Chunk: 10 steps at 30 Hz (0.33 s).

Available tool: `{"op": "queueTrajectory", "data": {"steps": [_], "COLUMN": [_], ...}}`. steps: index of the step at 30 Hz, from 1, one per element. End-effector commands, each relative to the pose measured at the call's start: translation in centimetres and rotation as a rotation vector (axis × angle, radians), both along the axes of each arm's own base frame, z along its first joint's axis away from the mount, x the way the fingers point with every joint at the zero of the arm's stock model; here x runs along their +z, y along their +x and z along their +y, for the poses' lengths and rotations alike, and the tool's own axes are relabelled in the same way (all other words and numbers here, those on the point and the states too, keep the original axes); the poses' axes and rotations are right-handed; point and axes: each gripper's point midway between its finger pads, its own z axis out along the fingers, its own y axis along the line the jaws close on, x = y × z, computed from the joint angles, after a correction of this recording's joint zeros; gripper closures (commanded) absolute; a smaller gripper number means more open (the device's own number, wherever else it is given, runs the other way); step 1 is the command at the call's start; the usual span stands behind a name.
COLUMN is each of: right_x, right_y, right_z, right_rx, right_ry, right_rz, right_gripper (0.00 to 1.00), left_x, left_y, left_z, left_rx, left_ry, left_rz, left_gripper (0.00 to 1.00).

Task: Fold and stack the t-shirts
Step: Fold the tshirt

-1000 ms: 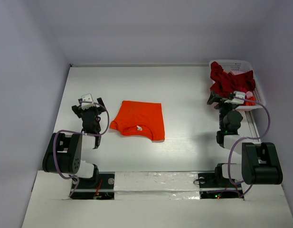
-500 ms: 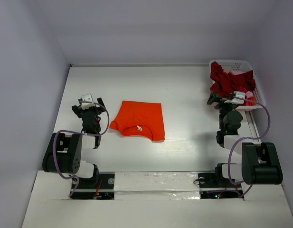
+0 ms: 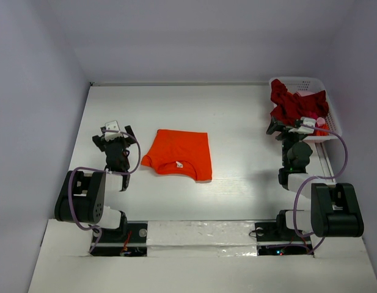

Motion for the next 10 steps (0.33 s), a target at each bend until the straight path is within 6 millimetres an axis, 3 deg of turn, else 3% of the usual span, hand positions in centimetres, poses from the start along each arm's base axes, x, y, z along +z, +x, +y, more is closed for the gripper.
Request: {"op": "queueTrajectory", "data": {"steps": [1,10], "right_x": [3.2,3.0], "right_y": [0.2,0.7], "right_z": [-0.2,1.1], "right_rx": [-0.008,0.061], "right_ry": [-0.02,-0.068], "right_rz": [-0.099,-0.077], "right_gripper": [0.0,0.0], "left_x": [3.8,3.8], "left_y": [0.5,0.5], "left_z": [-0.1,-0.1], "left_rx": [-0.005,-0.005], "left_ry": [-0.022,-0.022], "left_rz": [-0.14,-0.14], "left_gripper": [0.01,0.01]}}
